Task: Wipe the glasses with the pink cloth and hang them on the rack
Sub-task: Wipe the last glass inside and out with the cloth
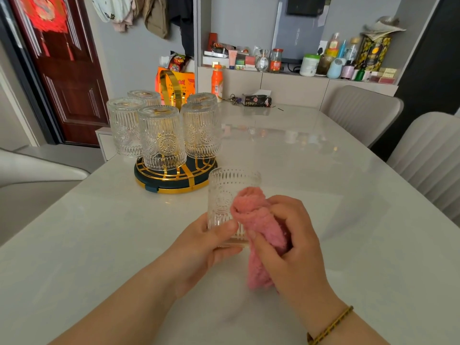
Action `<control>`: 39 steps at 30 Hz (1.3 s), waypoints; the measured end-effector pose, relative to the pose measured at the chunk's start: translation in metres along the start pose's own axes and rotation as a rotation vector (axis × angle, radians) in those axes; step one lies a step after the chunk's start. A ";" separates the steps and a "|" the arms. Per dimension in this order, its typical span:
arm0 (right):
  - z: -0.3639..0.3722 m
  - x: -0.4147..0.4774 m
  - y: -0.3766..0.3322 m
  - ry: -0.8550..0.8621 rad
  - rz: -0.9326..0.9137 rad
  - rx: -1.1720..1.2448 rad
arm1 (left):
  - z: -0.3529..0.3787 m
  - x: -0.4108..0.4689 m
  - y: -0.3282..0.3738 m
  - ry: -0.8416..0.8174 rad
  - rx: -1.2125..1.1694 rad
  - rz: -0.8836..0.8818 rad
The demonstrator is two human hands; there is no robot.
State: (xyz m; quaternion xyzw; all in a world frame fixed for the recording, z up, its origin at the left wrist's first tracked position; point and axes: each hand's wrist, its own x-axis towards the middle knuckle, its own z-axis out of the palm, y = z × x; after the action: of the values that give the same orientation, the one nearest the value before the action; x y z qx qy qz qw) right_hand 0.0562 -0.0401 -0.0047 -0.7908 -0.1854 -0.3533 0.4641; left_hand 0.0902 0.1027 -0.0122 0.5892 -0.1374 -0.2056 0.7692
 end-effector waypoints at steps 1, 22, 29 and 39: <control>-0.002 0.000 -0.001 0.023 0.015 0.024 | 0.000 0.000 0.000 -0.024 -0.007 -0.006; -0.019 0.009 -0.006 0.228 0.287 0.303 | 0.010 -0.008 0.008 -0.207 -0.217 -0.030; -0.007 0.004 -0.009 -0.085 0.169 0.209 | 0.003 -0.003 0.007 -0.077 -0.339 0.020; -0.017 0.009 -0.004 0.234 0.355 0.239 | 0.011 -0.006 0.005 -0.200 -0.254 0.010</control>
State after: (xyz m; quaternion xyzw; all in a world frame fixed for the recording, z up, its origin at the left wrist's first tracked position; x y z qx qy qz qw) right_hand 0.0537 -0.0535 0.0099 -0.7042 -0.0290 -0.3309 0.6276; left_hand 0.0806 0.0978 -0.0039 0.4632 -0.1893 -0.2751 0.8209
